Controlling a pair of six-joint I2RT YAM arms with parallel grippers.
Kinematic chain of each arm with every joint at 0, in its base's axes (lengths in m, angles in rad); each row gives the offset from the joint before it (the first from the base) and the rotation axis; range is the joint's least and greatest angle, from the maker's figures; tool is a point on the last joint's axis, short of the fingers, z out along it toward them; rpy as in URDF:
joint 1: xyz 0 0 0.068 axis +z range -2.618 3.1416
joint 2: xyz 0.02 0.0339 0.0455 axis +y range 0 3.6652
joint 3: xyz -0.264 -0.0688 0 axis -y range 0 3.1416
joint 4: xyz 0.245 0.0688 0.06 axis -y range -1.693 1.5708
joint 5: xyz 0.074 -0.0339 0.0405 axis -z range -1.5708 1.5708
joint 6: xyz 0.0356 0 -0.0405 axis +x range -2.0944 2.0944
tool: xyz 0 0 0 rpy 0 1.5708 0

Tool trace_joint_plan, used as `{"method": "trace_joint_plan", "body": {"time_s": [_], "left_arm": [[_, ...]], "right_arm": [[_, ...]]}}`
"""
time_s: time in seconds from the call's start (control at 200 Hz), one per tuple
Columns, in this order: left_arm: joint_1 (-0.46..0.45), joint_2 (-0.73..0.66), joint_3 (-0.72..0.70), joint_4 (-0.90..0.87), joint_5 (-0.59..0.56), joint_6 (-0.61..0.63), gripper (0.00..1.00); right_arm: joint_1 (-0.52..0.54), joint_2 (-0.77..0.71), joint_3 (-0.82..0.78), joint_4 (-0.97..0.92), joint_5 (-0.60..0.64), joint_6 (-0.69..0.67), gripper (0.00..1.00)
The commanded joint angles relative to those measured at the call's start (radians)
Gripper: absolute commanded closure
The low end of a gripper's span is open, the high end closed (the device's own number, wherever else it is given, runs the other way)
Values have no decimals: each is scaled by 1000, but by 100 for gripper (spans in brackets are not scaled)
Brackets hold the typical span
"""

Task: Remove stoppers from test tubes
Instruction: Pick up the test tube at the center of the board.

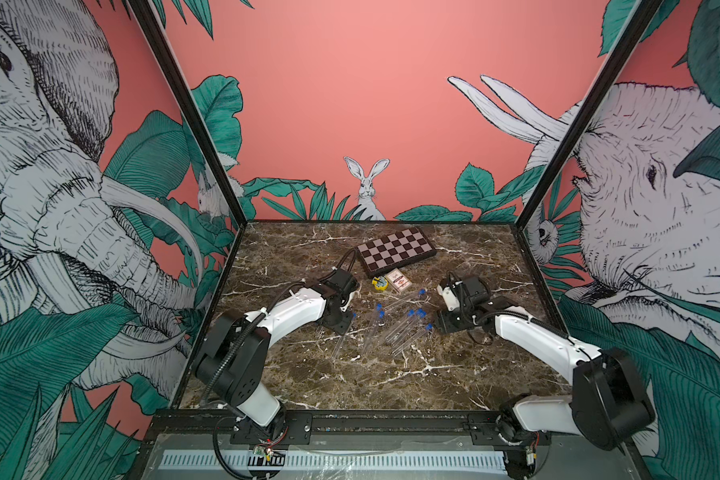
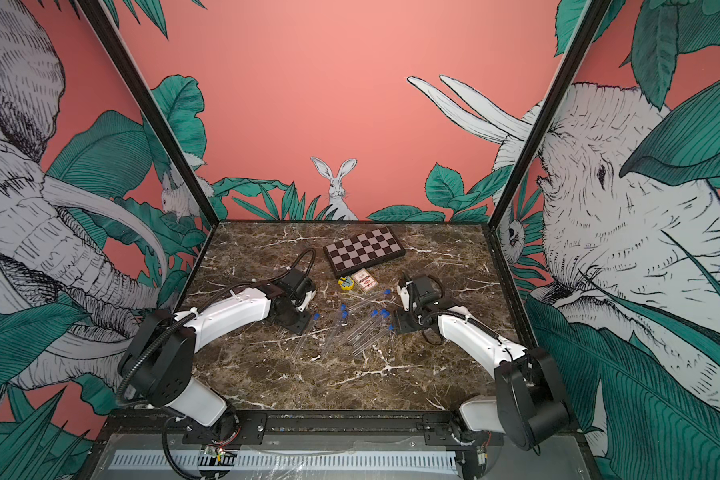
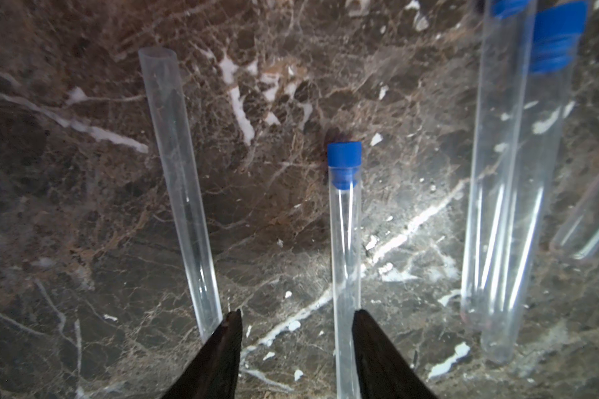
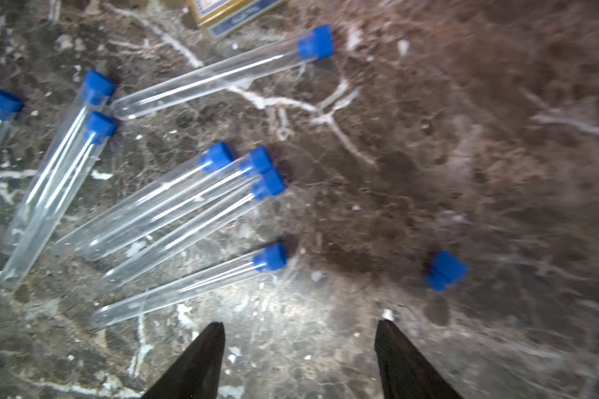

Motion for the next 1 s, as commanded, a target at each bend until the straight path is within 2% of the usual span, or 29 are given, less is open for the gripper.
{"method": "trace_joint_plan", "body": {"time_s": [0.0,0.12,0.35,0.52,0.845,0.99], "left_arm": [[-14,16,18,4,-6,-16,50],[-25,44,22,12,-7,-19,54],[-44,86,6,44,6,-31,55],[-46,109,4,51,3,-37,60],[-46,122,-13,54,5,-43,80],[-46,102,-6,45,2,-37,86]], "right_arm": [[24,19,-33,135,-90,80,27],[40,31,-46,204,-140,119,26],[52,46,-21,178,-114,102,25],[51,35,-17,167,-107,95,25],[52,16,20,134,-96,80,25],[50,19,22,147,-136,85,24]]}}
